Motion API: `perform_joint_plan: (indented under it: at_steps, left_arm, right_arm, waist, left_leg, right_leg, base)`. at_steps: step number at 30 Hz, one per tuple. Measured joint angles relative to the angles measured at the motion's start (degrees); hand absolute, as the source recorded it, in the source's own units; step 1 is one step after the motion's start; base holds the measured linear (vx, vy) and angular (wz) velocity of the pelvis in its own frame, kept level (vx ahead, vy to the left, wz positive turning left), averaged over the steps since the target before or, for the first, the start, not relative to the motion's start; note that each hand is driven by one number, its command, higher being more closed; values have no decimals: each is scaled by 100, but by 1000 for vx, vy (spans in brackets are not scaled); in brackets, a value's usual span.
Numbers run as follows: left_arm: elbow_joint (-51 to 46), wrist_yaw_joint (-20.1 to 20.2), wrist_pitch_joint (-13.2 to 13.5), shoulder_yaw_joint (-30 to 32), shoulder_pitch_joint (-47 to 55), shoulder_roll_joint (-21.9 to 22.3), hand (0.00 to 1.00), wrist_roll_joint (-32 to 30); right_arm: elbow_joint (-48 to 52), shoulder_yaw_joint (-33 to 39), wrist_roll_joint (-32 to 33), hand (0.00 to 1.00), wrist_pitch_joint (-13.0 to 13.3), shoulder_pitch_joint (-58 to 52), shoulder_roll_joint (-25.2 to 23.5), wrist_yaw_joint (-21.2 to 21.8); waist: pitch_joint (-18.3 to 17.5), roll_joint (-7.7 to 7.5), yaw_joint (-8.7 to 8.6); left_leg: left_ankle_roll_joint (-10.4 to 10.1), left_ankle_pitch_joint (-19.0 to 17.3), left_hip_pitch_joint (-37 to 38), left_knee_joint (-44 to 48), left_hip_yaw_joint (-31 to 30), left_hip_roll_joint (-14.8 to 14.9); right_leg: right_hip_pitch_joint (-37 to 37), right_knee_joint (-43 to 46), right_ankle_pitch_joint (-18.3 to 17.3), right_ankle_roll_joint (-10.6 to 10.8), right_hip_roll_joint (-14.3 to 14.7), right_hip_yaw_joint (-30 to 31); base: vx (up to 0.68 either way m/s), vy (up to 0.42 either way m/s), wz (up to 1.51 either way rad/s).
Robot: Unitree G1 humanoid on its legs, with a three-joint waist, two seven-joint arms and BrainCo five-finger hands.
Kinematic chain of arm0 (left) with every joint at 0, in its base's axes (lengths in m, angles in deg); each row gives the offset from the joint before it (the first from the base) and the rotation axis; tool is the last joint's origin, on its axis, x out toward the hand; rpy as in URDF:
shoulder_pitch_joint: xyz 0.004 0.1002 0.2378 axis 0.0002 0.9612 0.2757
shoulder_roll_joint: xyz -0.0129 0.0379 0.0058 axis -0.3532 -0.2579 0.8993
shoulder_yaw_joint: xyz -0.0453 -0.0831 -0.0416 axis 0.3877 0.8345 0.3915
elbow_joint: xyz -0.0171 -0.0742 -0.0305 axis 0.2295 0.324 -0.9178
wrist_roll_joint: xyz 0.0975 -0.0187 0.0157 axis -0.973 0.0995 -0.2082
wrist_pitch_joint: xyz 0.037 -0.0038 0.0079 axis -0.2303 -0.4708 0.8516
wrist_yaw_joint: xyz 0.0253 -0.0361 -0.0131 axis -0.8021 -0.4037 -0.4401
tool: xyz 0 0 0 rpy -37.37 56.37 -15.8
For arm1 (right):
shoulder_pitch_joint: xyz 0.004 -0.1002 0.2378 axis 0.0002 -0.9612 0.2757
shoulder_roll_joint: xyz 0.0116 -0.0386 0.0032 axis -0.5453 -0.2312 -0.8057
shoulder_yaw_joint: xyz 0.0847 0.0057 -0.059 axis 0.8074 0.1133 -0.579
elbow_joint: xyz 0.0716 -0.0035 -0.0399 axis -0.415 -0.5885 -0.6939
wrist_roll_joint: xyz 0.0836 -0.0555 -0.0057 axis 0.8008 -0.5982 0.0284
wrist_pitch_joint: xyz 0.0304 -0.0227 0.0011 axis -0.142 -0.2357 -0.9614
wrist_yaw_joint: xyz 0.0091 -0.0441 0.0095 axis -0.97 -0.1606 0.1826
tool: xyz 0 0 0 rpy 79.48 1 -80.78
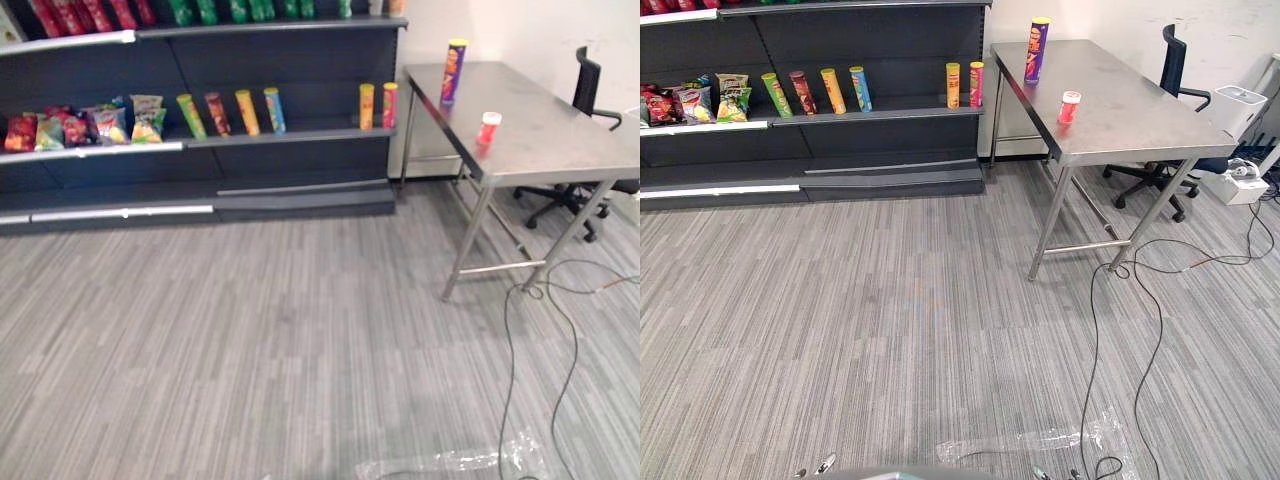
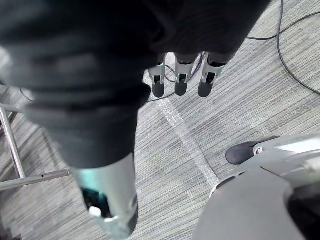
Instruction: Put the gum and the chips on the shelf.
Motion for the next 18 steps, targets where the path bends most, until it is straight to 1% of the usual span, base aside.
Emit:
perform_joint_plan:
  at_steps: [1, 2, 3, 4, 5, 7, 9, 11, 14, 18]
  left_arm:
    - [51, 1, -1, 0, -25, 0, 0, 45]
    - [105, -1, -5, 0, -54, 4, 0, 122]
    - [108, -4, -5, -1, -56, 5, 0, 141]
    - [108, -5, -6, 0, -62, 5, 0, 150]
    - [117, -18, -12, -1, -65, 9, 0, 150]
    - [121, -22, -12, -1, -67, 9, 0, 151]
    - [121, -27, -73, -1, -79, 9, 0, 153]
    - [149, -19, -108, 0, -94, 9, 0, 160]
    - [153, -16, -151, 2, -98, 8, 0, 216]
    - [154, -13, -159, 4, -101, 7, 0, 214]
  right_arm:
    - [0, 0, -1, 0, 5, 7, -1, 0]
    - [1, 0, 0, 0, 6, 12, -1, 0]
    - [1, 0, 0, 0, 8, 14, -1, 0]
    - [1, 0, 0, 0, 9, 23, -2, 0]
    - [2, -1, 0, 0, 14, 18, -1, 1]
    - [2, -2, 0, 0, 58, 15, -4, -4]
    - [3, -6, -15, 0, 154, 3, -8, -59]
    - [3, -16, -58, 0, 396, -7, -60, -522]
    - [5, -10, -316, 0, 626, -24, -117, -1070]
    - [14, -5, -596, 0, 698, -22, -117, -1147]
  waist:
    - [23, -13, -4]
    - [23, 13, -3]
    - [69, -41, -2]
    - [62, 20, -2]
    - [91, -43, -3]
    - [89, -3, -5]
    - [93, -19, -3]
    - [94, -18, -7]
    - [93, -22, -8]
    - [94, -28, -5]
  left_leg:
    - [0, 0, 8, -8, 3, 0]
    - [0, 0, 28, -13, 8, 0]
    - [2, 2, 56, -31, 13, 2]
    - [-4, 10, 89, -46, 17, 4]
    - [-2, 16, 107, -72, 25, 5]
    - [4, 27, 111, -77, 38, 6]
    - [14, 34, 113, -83, 76, 6]
    - [15, 34, 130, -93, 118, 12]
    - [14, 34, 169, -140, 156, 16]
    - [5, 27, 177, -182, 205, 11]
  right_leg:
    - [-1, -2, -2, 4, -1, 1]
    - [10, -1, -3, 5, -1, 2]
    - [26, -2, -3, 5, 2, 6]
    - [54, -6, -3, 5, 5, 8]
    - [68, -10, -3, 5, 8, 11]
    - [67, -21, -2, 2, 8, 11]
    - [62, -27, 0, -1, 8, 13]
    - [62, -36, 1, -2, 15, 35]
    - [65, -49, 7, -11, 28, 69]
    - [66, -109, 37, -14, 33, 118]
  base:
    - [-44, -15, -3]
    - [-63, -24, -5]
    - [-49, -19, -4]
    - [-57, -23, -4]
    - [-67, -24, -3]
    - [-57, -21, -2]
    - [-17, -9, -2]
    - [-29, -24, -8]
    - [-3, -24, -6]
    - [7, -20, -6]
